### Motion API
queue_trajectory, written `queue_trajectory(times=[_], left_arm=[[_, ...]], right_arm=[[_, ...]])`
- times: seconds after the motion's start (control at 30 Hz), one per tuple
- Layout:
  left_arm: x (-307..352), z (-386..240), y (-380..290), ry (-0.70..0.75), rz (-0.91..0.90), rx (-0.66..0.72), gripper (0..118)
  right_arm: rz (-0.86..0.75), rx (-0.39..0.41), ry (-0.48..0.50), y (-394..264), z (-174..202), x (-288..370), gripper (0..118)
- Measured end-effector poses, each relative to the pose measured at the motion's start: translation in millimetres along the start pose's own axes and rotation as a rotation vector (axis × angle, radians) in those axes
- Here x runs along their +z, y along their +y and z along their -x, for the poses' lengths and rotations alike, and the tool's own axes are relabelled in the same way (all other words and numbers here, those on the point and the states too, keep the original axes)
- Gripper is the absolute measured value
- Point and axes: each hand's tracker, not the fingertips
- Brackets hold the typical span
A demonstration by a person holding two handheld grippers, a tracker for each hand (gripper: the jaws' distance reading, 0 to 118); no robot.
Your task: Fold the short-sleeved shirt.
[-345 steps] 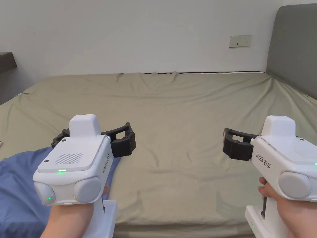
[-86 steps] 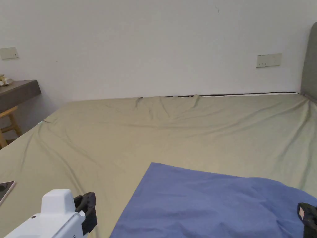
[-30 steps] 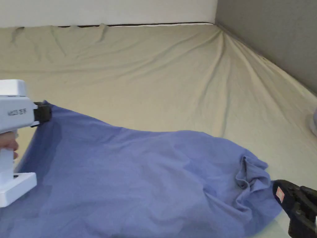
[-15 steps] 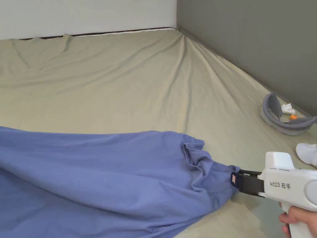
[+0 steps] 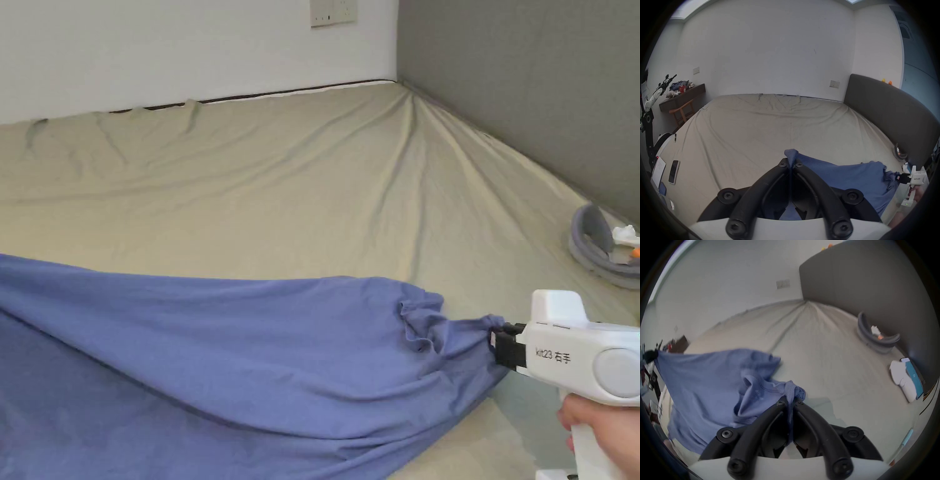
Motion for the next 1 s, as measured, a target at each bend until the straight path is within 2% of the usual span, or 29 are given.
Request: queue_trajectory(times=[0.17,0.33,0.5,0.67,0.7,0.73,0.8,0.83,0.97,1.0], left_arm=[[74,10,26,0.025,-0.136,0.027,0],[152,29,56,0.071,-0.252,0.05,0],[219,42,86,0.099,-0.347,0.099,0],[239,56,116,0.099,-0.407,0.142,0],[239,53,121,0.107,-0.413,0.131,0],[239,51,127,0.115,-0.418,0.12,0],[231,49,135,0.142,-0.437,0.09,0],[225,47,140,0.155,-0.44,0.078,0],[195,49,160,0.187,-0.436,0.078,0],[185,50,165,0.198,-0.433,0.083,0]], right_arm=[[-0.19,-0.031,0.023,45,15,69,3],[-0.421,0.06,0.003,105,46,150,3],[-0.551,0.099,0.003,169,61,218,3],[-0.662,0.17,0.0,223,74,257,3],[-0.621,0.149,-0.003,230,74,253,3],[-0.616,0.164,-0.022,236,79,253,3],[-0.715,0.306,-0.069,250,91,253,3],[-0.694,0.274,-0.076,260,90,246,3],[-0.684,0.254,-0.083,289,99,221,3],[-0.695,0.28,-0.095,296,104,211,3]])
